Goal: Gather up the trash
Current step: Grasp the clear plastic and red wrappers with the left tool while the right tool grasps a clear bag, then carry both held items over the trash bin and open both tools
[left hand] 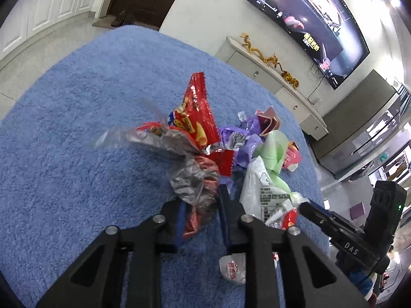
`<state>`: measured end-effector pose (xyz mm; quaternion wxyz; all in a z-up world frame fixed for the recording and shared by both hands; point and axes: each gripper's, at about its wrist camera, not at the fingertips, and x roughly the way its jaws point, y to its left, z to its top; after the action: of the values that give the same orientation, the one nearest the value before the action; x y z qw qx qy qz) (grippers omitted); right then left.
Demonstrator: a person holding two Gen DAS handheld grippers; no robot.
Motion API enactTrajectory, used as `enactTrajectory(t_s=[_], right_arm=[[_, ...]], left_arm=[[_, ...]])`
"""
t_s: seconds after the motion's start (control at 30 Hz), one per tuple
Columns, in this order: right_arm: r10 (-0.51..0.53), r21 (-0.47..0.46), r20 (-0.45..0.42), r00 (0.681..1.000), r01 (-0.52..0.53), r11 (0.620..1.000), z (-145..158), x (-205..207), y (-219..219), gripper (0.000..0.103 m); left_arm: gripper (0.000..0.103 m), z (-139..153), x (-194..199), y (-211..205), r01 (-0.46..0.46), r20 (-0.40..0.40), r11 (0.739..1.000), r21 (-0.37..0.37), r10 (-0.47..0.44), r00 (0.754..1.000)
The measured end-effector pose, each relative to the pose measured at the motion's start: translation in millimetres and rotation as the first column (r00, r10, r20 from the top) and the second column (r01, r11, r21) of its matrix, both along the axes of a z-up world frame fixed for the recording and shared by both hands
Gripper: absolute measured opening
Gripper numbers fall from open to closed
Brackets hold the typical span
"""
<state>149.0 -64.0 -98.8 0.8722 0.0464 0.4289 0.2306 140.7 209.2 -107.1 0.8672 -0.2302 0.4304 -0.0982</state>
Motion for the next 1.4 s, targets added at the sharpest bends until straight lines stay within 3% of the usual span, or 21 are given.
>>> enactTrajectory(t_s=[0.43,0.77,1.17,1.4], right_arm=[[-0.112,0.006,0.074,0.991,0.112,0.994,29,-47,-44,0.020],[-0.242,0.032,0.122,0.963,0.240,0.970,50,-85,-94,0.020],[-0.376,0.093,0.152,0.914,0.366,0.926,60,-129,-161,0.020],[-0.458,0.116,0.147,0.877,0.445,0.888,53,-151,-198,0.020]], left_arm=[[0.016,38,-46,-5,-0.013,0.096,0.996,0.083,0.005,0.995],[0.016,52,-73,-3,-0.031,0.128,0.994,0.103,0.018,0.992],[0.016,72,-85,-44,0.032,0.170,0.988,0.154,-0.058,0.984],[0.016,76,-81,-93,0.145,0.147,0.973,0.179,-0.172,0.974]])
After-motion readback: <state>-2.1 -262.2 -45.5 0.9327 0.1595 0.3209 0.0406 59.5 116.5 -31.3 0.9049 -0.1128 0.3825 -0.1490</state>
